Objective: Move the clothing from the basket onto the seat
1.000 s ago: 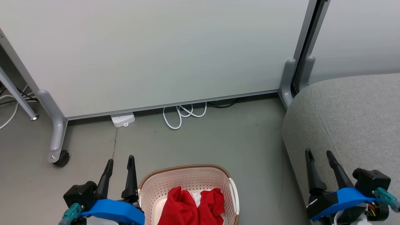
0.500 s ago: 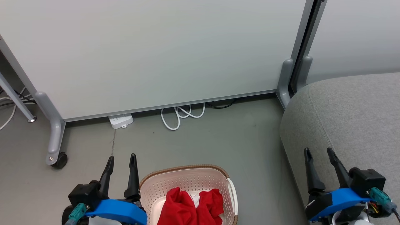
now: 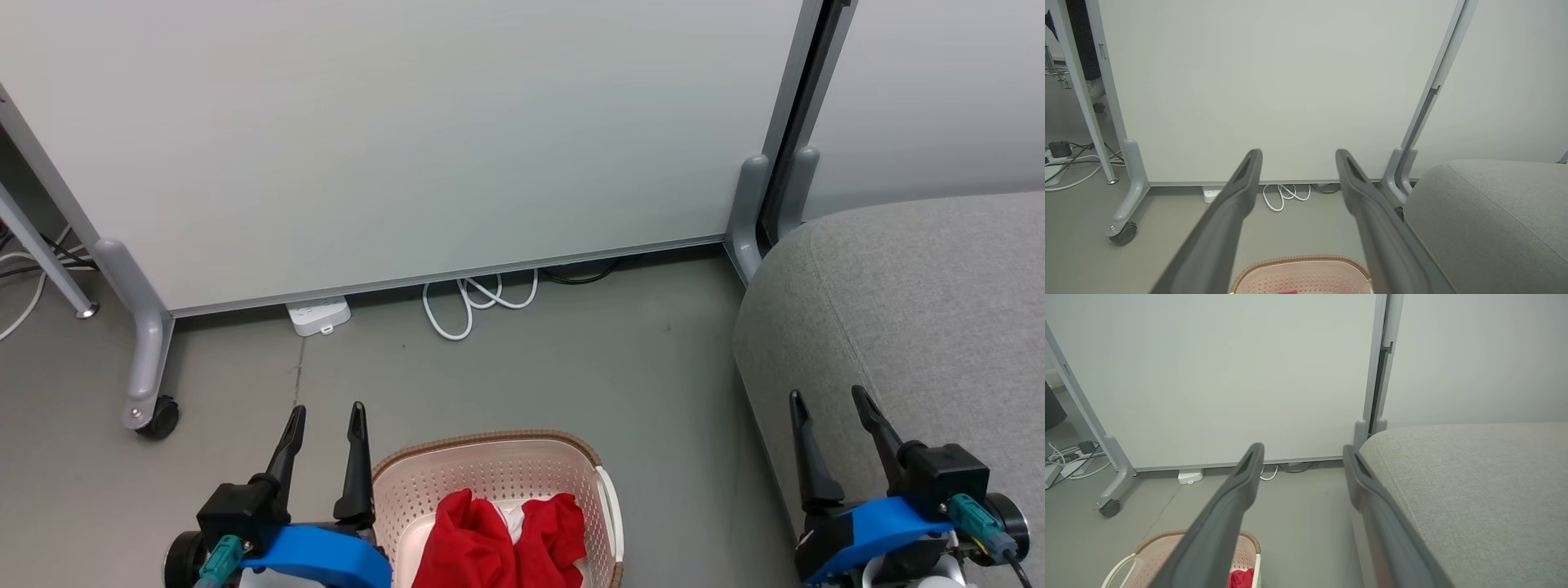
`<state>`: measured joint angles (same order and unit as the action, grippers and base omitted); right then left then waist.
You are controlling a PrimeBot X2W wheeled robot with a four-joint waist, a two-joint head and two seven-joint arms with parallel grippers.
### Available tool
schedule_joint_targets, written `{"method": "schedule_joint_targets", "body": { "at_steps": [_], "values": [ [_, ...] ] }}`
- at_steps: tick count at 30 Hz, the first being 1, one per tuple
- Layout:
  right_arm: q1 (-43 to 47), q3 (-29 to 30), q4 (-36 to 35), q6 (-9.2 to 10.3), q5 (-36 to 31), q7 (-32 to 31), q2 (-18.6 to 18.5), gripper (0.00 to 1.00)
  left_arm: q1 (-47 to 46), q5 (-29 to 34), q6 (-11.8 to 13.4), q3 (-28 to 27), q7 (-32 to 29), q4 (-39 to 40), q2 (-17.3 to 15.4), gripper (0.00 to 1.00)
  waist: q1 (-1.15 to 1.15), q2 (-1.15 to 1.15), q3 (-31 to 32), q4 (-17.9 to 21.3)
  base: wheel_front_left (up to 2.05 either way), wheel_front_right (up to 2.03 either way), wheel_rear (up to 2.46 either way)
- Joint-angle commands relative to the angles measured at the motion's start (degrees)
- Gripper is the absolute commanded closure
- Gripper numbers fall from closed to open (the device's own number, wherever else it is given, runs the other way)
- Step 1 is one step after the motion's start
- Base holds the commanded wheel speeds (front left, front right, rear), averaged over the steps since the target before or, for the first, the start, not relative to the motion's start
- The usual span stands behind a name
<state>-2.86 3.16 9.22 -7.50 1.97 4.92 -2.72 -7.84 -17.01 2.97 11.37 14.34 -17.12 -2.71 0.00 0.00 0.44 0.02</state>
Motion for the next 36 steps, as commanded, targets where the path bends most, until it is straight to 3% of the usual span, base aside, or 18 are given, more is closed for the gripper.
{"method": "schedule_joint_targets", "body": {
  "at_steps": [1, 23, 29, 36],
  "values": [
    [0.5, -0.1, -0.3, 0.02, -1.2, 0.4, -0.3, 0.00, -0.5, 1.1, 0.4, 0.2, 0.6, 0.0, -0.3, 0.00, 0.00, 0.00, 0.0, -0.1, 0.00, 0.00, 0.00],
    [-0.3, -0.4, -0.3, 0.02, -1.9, 0.9, -0.3, 0.00, -0.5, 1.7, 0.6, 0.7, 0.9, -0.6, -0.3, 0.00, 0.00, 0.00, -1.3, -0.2, 0.00, 0.00, 0.00],
    [-3.4, -1.7, -2.0, 0.02, -2.2, 1.0, -0.3, 0.00, -2.1, 1.7, 0.5, 1.0, 0.6, -3.2, -0.4, 0.00, 0.00, 0.00, -6.0, 1.8, 0.00, 0.00, 0.00],
    [-9.1, -4.4, -5.1, 0.02, -3.3, 1.6, -0.3, 0.00, -7.0, 1.4, -0.5, 1.0, -0.8, -8.7, -1.4, 0.00, 0.00, 0.00, -16.1, 6.1, 0.00, 0.00, 0.00]
  ]
}}
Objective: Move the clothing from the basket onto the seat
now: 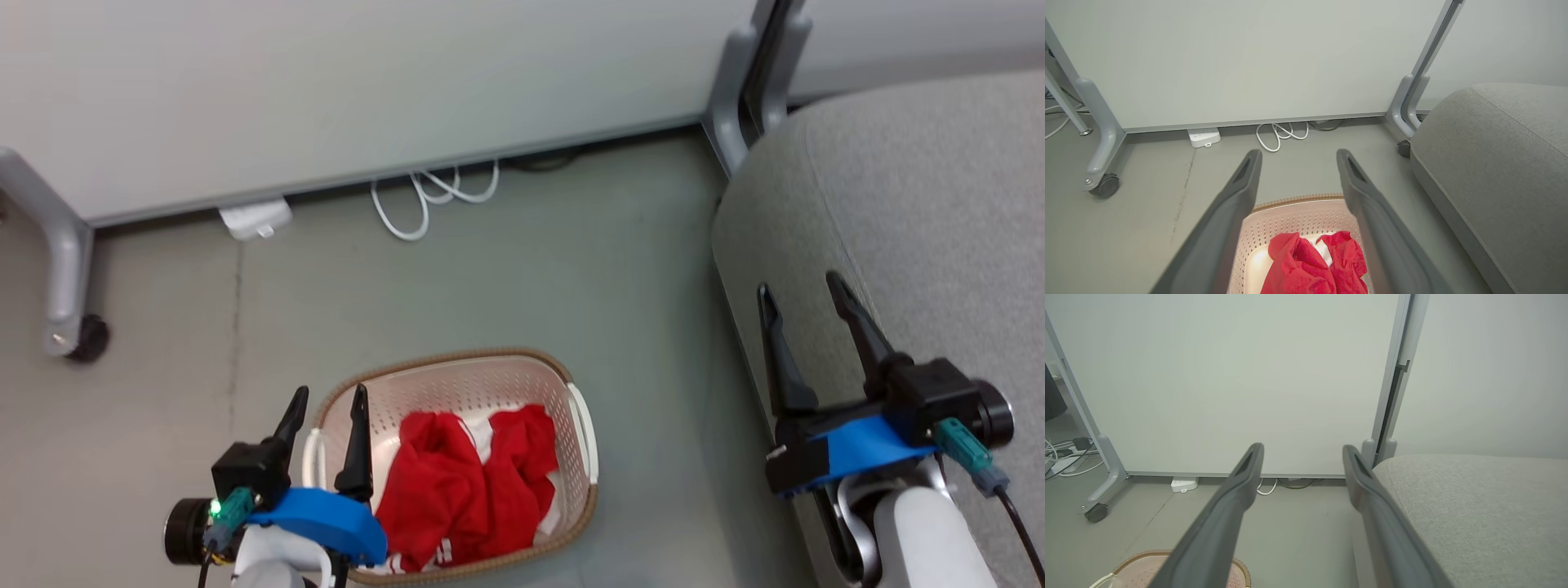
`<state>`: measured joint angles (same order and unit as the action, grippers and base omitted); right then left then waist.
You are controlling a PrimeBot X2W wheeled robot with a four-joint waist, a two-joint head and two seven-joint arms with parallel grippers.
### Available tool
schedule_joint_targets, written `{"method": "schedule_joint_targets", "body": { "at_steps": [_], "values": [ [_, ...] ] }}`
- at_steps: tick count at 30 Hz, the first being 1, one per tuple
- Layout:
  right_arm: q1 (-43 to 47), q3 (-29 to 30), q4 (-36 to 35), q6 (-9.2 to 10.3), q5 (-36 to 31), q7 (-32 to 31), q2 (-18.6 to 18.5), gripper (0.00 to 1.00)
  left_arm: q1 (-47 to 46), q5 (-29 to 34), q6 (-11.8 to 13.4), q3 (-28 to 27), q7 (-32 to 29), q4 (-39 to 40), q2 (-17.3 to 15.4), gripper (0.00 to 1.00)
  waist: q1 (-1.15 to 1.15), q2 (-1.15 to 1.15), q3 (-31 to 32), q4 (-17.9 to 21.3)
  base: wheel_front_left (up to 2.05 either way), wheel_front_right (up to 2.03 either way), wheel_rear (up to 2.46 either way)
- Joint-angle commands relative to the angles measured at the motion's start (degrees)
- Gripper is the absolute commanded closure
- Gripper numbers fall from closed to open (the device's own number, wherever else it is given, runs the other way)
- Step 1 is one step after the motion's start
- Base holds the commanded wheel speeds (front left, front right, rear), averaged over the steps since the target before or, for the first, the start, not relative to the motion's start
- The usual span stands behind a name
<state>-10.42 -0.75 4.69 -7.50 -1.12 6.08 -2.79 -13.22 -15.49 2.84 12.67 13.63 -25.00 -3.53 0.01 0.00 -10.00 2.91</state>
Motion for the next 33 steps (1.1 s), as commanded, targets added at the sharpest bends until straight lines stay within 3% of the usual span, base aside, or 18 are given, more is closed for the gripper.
{"method": "schedule_joint_targets", "body": {
  "at_steps": [1, 7, 19, 28, 33],
  "values": [
    [-2.5, -0.8, -0.8, 0.02, -0.3, 0.7, -0.2, 0.00, -2.6, -0.3, -0.5, -0.3, -0.4, -1.8, -0.7, 0.00, -0.01, 0.00, -7.2, 3.9, 0.00, 0.00, 0.00],
    [-7.0, -3.3, -1.0, 0.03, 1.3, 2.3, -0.2, 0.00, -9.0, -0.4, -1.4, -0.3, -2.5, -9.2, -2.2, 0.00, -0.01, 0.00, -15.5, 8.1, 0.00, 0.00, 0.00],
    [-12.5, -8.2, -0.2, 0.03, 4.5, 5.9, -0.1, 0.00, -19.4, -0.5, -0.4, -1.8, -6.2, -23.8, -6.8, 0.00, -0.01, 0.00, -28.4, 16.9, 0.00, 0.00, 0.00],
    [-13.8, -11.5, 1.5, 0.03, 7.8, 7.9, -0.1, 0.00, -22.9, 0.0, 4.0, -2.9, -6.5, -31.3, -10.4, 0.00, -0.01, 0.00, -32.9, 21.0, 0.00, 0.00, 0.00],
    [-14.3, -12.2, 2.4, 0.03, 8.8, 8.5, -0.1, 0.00, -24.0, -0.8, 4.5, -3.5, -6.9, -33.3, -10.9, 0.00, -0.01, 0.00, -33.9, 21.6, 0.00, 0.00, 0.00]
  ]
}}
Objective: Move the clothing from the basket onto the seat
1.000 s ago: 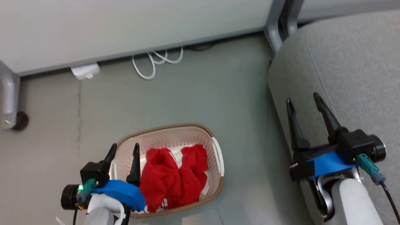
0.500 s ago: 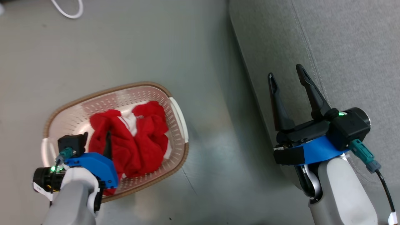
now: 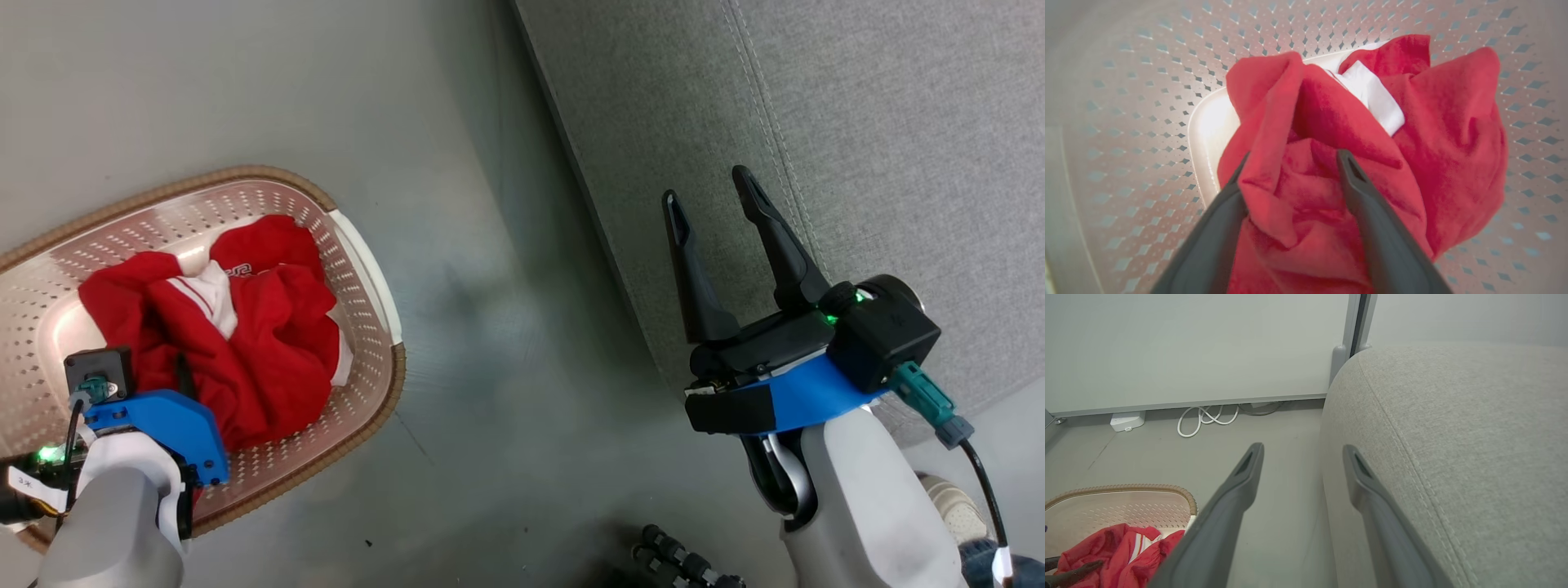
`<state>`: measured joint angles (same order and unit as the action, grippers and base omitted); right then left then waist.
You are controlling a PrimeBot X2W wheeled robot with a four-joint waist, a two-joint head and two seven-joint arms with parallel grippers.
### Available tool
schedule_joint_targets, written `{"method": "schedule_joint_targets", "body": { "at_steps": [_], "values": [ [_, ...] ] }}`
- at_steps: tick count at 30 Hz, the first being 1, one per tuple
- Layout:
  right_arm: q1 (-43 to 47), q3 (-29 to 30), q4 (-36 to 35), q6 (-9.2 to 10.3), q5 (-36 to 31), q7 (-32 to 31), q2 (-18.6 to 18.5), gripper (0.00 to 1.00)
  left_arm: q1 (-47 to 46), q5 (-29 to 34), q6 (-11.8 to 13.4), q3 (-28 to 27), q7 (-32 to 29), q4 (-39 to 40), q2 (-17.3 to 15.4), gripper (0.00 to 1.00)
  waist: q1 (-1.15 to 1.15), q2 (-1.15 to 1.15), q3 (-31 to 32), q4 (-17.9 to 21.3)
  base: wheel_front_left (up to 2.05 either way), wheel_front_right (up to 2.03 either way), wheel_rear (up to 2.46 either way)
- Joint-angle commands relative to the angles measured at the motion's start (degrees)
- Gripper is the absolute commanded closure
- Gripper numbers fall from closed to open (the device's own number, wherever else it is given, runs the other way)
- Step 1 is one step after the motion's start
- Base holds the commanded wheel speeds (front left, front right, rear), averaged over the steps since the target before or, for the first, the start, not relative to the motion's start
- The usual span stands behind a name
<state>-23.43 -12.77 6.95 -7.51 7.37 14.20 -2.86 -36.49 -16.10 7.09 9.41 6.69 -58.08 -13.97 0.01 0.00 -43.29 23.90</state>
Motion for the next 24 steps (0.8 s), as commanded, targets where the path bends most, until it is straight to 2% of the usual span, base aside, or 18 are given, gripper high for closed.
{"method": "schedule_joint_targets", "body": {
  "at_steps": [1, 2, 3, 4, 16, 24],
  "values": [
    [-1.4, -0.3, 0.3, 0.04, 0.4, 0.5, 0.0, 0.00, -0.9, -0.4, 0.1, -0.2, -0.1, -0.7, -0.6, 0.00, -0.01, 0.00, -0.8, 0.7, 0.00, 0.00, 0.00],
    [-1.5, -0.4, 0.5, 0.04, 0.6, 0.5, 0.0, 0.00, -1.2, -0.4, 0.0, -0.2, -0.1, -1.0, -0.7, 0.39, -0.01, 0.00, -1.0, 0.7, 0.00, 0.00, 0.00],
    [-1.6, -0.5, 0.6, 0.04, 0.9, 0.6, 0.0, 0.00, -1.5, -0.4, -0.1, -0.1, 0.1, -1.3, -0.8, 0.94, -0.01, 0.00, -1.1, 0.7, 0.00, 0.00, 0.00],
    [-1.7, -0.5, 0.7, 0.03, 0.9, 0.7, 0.0, 0.00, -1.6, -0.5, -0.3, 0.0, 0.3, -1.6, -0.8, 1.00, -0.01, 0.00, -1.2, 0.7, 0.00, 0.00, 0.00],
    [-2.6, -0.6, 1.5, 0.03, 0.4, 1.0, 0.0, 0.00, -3.3, -0.8, -1.7, 1.5, 1.4, -4.8, -0.1, 1.00, -0.01, 0.00, -1.4, -0.2, 0.00, 0.00, 0.00],
    [-2.4, 0.3, 3.0, 0.04, -1.5, 1.0, -0.1, 0.00, -3.2, -1.3, -2.7, 2.6, 3.2, -7.1, 2.6, 1.00, -0.01, 0.00, 1.6, -2.4, 0.00, 0.00, 0.00]
  ]
}}
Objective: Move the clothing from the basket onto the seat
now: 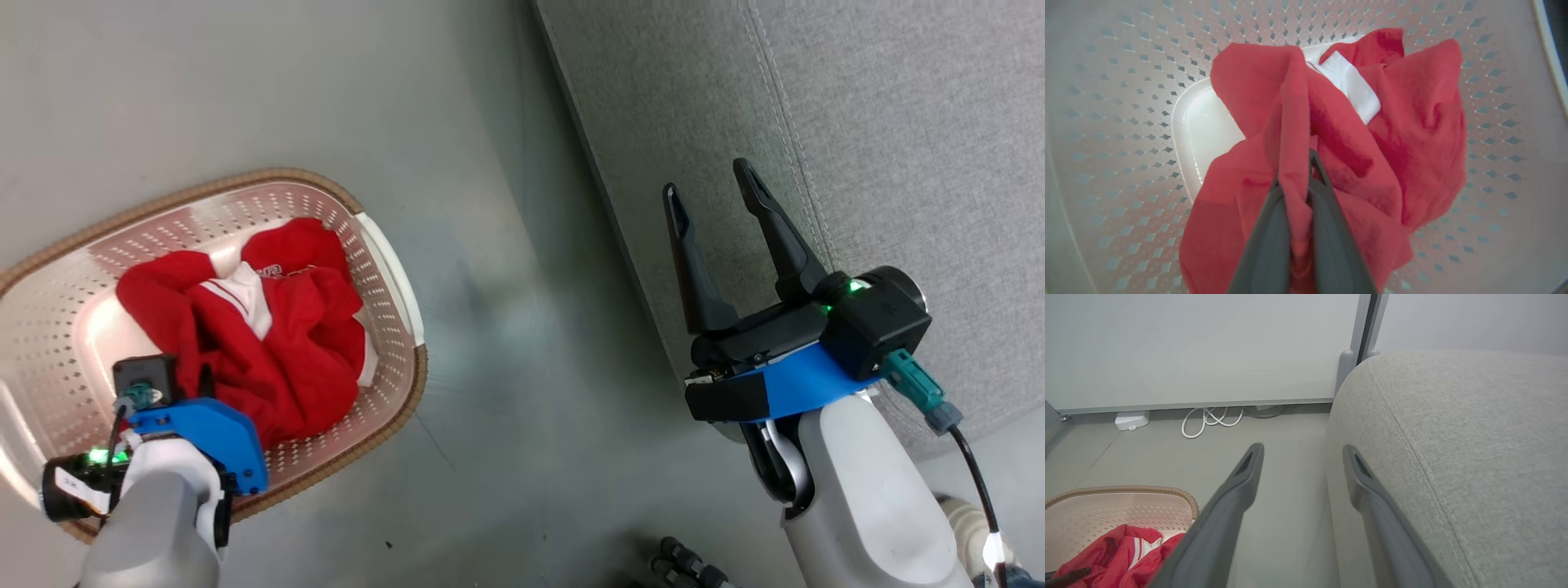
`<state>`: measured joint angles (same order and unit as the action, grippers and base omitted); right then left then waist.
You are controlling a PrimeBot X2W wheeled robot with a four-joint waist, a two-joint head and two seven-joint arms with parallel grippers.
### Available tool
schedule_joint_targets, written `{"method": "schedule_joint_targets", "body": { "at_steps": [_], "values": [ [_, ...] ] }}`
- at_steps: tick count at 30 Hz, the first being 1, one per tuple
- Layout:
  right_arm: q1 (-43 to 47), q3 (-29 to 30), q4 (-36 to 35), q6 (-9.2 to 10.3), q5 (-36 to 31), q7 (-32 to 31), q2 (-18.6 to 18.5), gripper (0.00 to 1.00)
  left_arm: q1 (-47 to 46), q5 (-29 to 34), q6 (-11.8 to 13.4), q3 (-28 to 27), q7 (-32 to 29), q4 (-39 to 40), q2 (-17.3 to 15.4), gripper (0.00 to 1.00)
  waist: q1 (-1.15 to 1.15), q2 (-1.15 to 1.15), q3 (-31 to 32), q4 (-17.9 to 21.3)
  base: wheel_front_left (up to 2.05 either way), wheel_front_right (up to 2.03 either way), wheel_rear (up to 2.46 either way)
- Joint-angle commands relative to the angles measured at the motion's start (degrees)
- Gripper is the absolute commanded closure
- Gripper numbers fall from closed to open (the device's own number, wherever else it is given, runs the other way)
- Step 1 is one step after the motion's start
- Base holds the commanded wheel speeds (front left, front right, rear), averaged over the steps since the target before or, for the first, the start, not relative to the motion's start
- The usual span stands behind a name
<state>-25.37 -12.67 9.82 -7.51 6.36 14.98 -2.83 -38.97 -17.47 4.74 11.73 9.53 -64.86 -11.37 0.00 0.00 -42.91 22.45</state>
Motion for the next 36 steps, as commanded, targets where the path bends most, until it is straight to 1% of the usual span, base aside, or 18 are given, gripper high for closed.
{"method": "schedule_joint_targets", "body": {
  "at_steps": [1, 5, 13, 18, 24, 28, 31, 36],
  "values": [
    [-0.2, 0.4, 0.3, 0.04, -0.7, 0.2, -0.1, 0.00, -0.9, 0.2, -0.7, 0.7, 0.6, -0.6, 0.4, 1.00, 0.00, 0.00, 2.0, -1.4, 0.00, 0.00, 0.00],
    [0.9, 1.0, 1.6, 0.04, -2.3, 0.0, -0.1, 0.00, -1.3, 0.5, -1.9, 1.9, 1.9, -1.5, 2.2, 1.00, 0.00, 0.00, 6.8, -3.7, 0.00, 0.00, 0.00],
    [4.4, 1.7, 3.4, 0.04, -4.6, -2.1, -0.1, 0.00, -0.8, 1.6, -4.3, 5.0, 4.2, -2.9, 5.7, 1.00, 0.00, 0.00, 19.0, -8.6, 0.00, 0.00, 0.00],
    [6.5, 1.3, 3.7, 0.04, -4.2, -3.7, -0.1, 0.00, -0.7, 3.2, -5.9, 8.2, 5.0, -2.1, 7.3, 1.00, 0.00, 0.00, 26.1, -11.3, 0.00, 0.00, 0.00],
    [9.8, 0.7, 4.1, 0.04, -4.4, -5.5, -0.1, 0.00, -1.3, 3.4, -8.7, 12.3, 5.3, 0.0, 8.3, 1.00, 0.00, 0.00, 33.3, -14.6, 0.00, 0.00, 0.00],
    [12.3, 0.6, 4.1, 0.04, -4.6, -6.8, -0.1, 0.00, 0.3, -0.6, -10.8, 16.8, 4.1, 4.9, 8.5, 1.00, 0.00, 0.00, 37.4, -15.9, 0.00, 0.00, 0.00],
    [14.2, 0.5, 3.7, 0.04, -4.8, -7.7, -0.1, 0.00, 1.0, -5.1, -11.3, 21.2, 1.9, 10.4, 8.5, 1.00, 0.00, 0.00, 39.8, -16.7, 0.00, 0.00, 0.00],
    [16.6, -0.2, 3.1, 0.04, -5.3, -9.2, -0.1, 0.00, 0.5, -12.4, -11.4, 27.9, -2.1, 18.6, 8.4, 1.00, 0.00, 0.00, 42.7, -17.5, 0.00, 0.00, 0.00]
  ]
}}
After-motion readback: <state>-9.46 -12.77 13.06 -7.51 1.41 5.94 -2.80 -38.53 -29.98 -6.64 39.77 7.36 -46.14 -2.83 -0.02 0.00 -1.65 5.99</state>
